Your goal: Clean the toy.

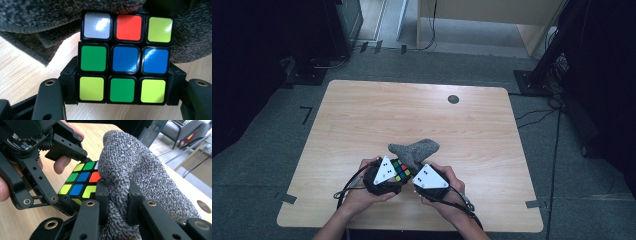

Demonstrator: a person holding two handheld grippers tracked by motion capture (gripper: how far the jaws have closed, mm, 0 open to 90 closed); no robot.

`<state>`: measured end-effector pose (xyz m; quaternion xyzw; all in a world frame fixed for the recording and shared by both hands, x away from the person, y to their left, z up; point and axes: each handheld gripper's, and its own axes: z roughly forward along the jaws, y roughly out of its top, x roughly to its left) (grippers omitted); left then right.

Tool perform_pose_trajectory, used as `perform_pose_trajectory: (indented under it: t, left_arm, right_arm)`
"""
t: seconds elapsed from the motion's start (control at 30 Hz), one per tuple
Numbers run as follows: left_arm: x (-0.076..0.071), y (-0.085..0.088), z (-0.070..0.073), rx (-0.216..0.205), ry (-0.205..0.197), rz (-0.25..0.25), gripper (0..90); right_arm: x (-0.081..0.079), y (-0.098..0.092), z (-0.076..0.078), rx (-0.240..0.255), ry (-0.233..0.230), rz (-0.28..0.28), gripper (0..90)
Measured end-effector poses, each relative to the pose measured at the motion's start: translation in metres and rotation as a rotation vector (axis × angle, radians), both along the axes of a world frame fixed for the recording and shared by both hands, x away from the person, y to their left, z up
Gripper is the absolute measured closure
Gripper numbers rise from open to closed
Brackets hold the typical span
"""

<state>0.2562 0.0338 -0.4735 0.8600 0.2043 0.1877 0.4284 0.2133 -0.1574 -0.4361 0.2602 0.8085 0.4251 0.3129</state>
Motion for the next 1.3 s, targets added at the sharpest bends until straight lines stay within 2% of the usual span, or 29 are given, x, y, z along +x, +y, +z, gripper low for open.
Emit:
perform_pose_trajectory:
  t: [0.07, 0.1, 0.17, 0.23, 0.3, 0.43, 0.57, 0.7, 0.8, 0.87, 0.93, 1.0, 1.1, 1.17, 1.27, 1.3]
  left_arm:
    - [0.001, 0.000, 0.000, -0.008, 0.005, 0.000, 33.5]
    - [0.001, 0.002, 0.000, -0.018, 0.010, -0.005, 33.5]
    - [0.002, 0.005, 0.001, -0.051, 0.020, -0.023, 33.4]
    - [0.002, 0.010, 0.003, -0.095, 0.018, -0.046, 33.5]
    - [0.000, 0.013, 0.006, -0.139, -0.007, -0.063, 33.4]
    - [-0.003, 0.015, 0.008, -0.162, -0.053, -0.075, 33.5]
    - [-0.005, 0.016, 0.009, -0.178, -0.073, -0.084, 33.6]
    - [-0.004, 0.016, 0.008, -0.197, -0.060, -0.087, 33.7]
    - [-0.004, 0.014, 0.006, -0.166, -0.061, -0.080, 33.7]
    - [-0.004, 0.014, 0.006, -0.178, -0.063, -0.085, 33.7]
    - [-0.004, 0.015, 0.008, -0.189, -0.068, -0.085, 33.7]
    - [-0.004, 0.017, 0.008, -0.195, -0.068, -0.082, 33.7]
    - [-0.002, 0.019, 0.009, -0.204, -0.059, -0.082, 33.7]
    - [-0.002, 0.018, 0.008, -0.201, -0.055, -0.083, 33.7]
    - [-0.003, 0.015, 0.006, -0.169, -0.058, -0.075, 33.7]
    - [-0.003, 0.015, 0.006, -0.175, -0.058, -0.076, 33.7]
  right_arm:
    - [0.001, -0.002, 0.002, 0.016, 0.011, 0.009, 76.8]
    - [0.002, -0.004, 0.002, 0.039, 0.030, 0.011, 76.9]
    - [0.007, -0.011, 0.003, 0.112, 0.081, 0.030, 77.0]
    - [0.012, -0.019, 0.004, 0.209, 0.139, 0.046, 77.2]
    - [0.016, -0.025, 0.004, 0.256, 0.157, 0.049, 77.3]
    - [0.023, -0.036, 0.000, 0.343, 0.213, 0.049, 77.4]
    - [0.027, -0.039, -0.003, 0.348, 0.234, 0.030, 77.3]
    - [0.025, -0.042, 0.001, 0.372, 0.229, 0.025, 77.3]
    - [0.020, -0.040, 0.008, 0.426, 0.224, 0.083, 77.2]
    - [0.017, -0.036, 0.011, 0.425, 0.217, 0.103, 77.1]
    - [0.018, -0.035, 0.009, 0.418, 0.218, 0.093, 77.2]
    - [0.023, -0.038, 0.004, 0.429, 0.241, 0.070, 77.3]
    - [0.028, -0.043, -0.002, 0.418, 0.269, 0.026, 77.4]
    - [0.026, -0.043, 0.000, 0.436, 0.265, 0.036, 77.3]
    - [0.018, -0.037, 0.008, 0.454, 0.241, 0.105, 77.0]
    - [0.016, -0.034, 0.010, 0.447, 0.230, 0.115, 77.0]
